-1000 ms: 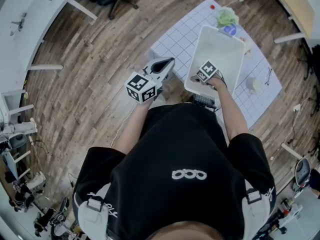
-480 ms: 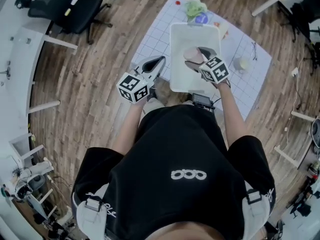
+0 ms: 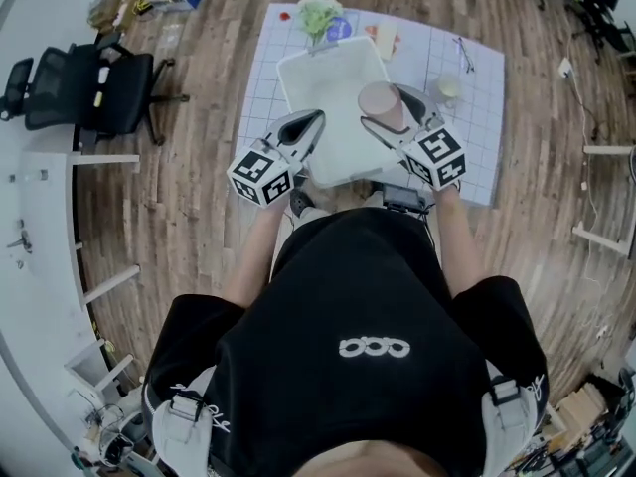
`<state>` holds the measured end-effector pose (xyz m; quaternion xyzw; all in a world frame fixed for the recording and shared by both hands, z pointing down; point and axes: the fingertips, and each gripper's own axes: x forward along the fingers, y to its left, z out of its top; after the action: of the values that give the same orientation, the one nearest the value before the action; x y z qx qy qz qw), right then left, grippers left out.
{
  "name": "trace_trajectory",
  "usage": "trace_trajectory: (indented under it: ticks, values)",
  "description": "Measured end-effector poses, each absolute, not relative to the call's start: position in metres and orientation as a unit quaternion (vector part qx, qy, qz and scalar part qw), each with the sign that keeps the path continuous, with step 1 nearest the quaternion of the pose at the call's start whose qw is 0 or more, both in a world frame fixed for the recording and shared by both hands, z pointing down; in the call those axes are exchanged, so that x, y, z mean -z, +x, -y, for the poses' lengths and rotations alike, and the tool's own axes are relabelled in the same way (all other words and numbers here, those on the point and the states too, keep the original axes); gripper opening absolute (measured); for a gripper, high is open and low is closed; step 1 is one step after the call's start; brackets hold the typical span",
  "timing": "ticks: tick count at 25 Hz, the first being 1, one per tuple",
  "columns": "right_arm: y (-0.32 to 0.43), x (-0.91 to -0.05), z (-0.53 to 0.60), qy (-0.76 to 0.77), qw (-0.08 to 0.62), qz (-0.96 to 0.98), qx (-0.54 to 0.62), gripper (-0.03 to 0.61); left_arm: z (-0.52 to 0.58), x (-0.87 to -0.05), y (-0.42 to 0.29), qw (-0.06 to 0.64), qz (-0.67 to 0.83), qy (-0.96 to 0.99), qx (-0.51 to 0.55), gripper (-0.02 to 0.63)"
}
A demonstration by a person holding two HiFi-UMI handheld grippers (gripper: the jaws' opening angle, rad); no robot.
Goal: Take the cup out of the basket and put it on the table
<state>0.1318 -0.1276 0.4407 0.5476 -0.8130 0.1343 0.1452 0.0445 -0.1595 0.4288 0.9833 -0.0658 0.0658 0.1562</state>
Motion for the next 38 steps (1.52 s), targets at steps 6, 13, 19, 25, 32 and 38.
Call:
trace_trajectory:
  ticks: [6, 13, 19, 25, 32, 38]
  values:
    - [0.164, -0.43, 0.093, 0.602, 0.113, 0.779, -0.13, 0.342, 0.142, -0.429, 0.082, 0.151, 0.014, 0.986, -0.074, 0.009]
    - [0.194, -0.431, 0.059, 0.647, 0.097, 0.743, -0.143, 0.342, 0.125, -0.43, 0.109, 0.15, -0.025, 0.985, -0.08, 0.009]
    - [0.214, -0.435, 0.037, 0.675, 0.09, 0.717, -0.151, 0.342, 0.12, -0.43, 0.122, 0.148, -0.043, 0.985, -0.08, 0.009]
    - [0.228, -0.437, 0.024, 0.69, 0.086, 0.702, -0.154, 0.342, 0.112, -0.429, 0.131, 0.148, -0.057, 0.984, -0.08, 0.008]
    - [0.234, -0.442, 0.018, 0.694, 0.091, 0.697, -0.155, 0.342, 0.108, -0.43, 0.138, 0.146, -0.062, 0.984, -0.081, 0.009]
    - [0.235, -0.443, 0.015, 0.696, 0.096, 0.695, -0.155, 0.342, 0.106, -0.428, 0.138, 0.146, -0.062, 0.984, -0.079, 0.008]
